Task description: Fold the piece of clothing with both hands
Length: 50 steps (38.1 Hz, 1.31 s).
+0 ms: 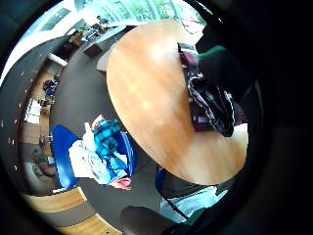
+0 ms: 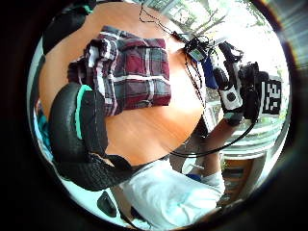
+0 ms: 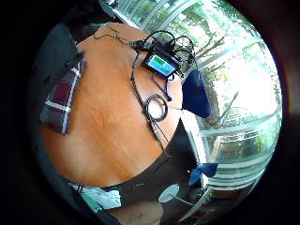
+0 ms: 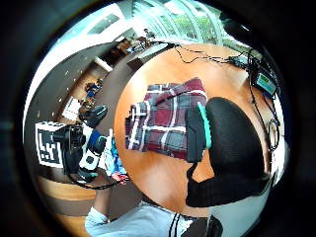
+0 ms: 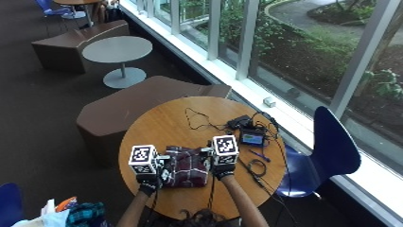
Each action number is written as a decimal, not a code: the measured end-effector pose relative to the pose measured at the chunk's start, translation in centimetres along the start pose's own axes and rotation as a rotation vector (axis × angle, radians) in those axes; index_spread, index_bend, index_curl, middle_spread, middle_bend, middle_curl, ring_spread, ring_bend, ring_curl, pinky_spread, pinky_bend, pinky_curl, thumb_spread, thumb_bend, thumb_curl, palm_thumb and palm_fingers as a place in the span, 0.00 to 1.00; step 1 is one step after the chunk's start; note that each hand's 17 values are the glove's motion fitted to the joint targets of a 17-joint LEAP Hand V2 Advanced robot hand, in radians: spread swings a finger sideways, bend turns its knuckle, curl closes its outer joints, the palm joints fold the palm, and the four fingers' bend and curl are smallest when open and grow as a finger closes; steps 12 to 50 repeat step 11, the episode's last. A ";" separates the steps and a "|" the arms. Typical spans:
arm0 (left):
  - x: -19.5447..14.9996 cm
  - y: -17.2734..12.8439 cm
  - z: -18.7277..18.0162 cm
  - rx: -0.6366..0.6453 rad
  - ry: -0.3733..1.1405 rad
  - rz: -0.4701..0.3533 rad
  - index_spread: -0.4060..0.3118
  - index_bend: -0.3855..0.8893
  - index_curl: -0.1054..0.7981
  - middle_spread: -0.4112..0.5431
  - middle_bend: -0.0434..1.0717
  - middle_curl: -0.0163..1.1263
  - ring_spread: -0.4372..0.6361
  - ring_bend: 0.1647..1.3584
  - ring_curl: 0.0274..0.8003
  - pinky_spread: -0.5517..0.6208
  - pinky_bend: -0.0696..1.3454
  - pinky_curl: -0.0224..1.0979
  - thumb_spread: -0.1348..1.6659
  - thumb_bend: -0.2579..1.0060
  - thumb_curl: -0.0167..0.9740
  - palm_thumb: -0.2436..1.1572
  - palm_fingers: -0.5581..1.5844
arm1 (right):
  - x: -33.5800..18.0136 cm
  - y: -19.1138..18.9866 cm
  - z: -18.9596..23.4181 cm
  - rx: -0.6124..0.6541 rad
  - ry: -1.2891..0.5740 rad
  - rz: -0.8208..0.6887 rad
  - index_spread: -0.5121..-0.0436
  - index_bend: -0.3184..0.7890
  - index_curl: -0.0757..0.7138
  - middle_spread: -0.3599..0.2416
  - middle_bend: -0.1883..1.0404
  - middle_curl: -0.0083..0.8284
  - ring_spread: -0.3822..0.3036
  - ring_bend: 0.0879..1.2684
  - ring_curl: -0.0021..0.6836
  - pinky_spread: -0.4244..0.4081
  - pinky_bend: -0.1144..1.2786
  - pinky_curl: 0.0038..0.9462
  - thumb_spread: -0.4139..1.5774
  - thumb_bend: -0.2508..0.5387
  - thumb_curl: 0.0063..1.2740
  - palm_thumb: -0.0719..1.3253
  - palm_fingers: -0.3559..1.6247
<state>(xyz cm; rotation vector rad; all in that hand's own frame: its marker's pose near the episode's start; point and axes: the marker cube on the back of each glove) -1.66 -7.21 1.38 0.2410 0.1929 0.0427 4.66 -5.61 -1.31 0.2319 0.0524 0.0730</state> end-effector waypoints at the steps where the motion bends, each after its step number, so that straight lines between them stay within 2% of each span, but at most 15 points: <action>1: 0.0 0.0 -0.1 0.003 -0.004 0.000 0.39 0.41 0.52 0.37 0.21 0.34 0.46 0.28 0.38 0.53 0.43 0.36 0.88 0.29 0.32 0.44 0.53 | -0.1 0.0 0.1 0.001 -0.007 0.002 0.38 0.43 0.45 0.45 0.33 0.49 0.52 0.20 0.47 0.68 0.42 0.39 0.88 0.31 0.29 0.46 0.38; 11: 0.2 1.3 -0.8 -0.038 -0.005 -0.020 0.39 0.41 0.51 0.38 0.20 0.34 0.46 0.27 0.39 0.53 0.42 0.36 0.88 0.27 0.32 0.44 0.53 | -0.9 0.0 0.7 -0.021 -0.056 -0.004 0.37 0.44 0.48 0.50 0.30 0.47 0.57 0.15 0.46 0.74 0.39 0.37 0.90 0.31 0.28 0.46 0.37; 50: 0.2 1.3 -0.8 -0.038 -0.005 -0.020 0.39 0.41 0.51 0.38 0.20 0.34 0.46 0.27 0.39 0.53 0.42 0.36 0.88 0.27 0.32 0.44 0.53 | -0.9 0.0 0.7 -0.021 -0.056 -0.004 0.37 0.44 0.48 0.50 0.30 0.47 0.57 0.15 0.46 0.74 0.39 0.37 0.90 0.31 0.28 0.46 0.37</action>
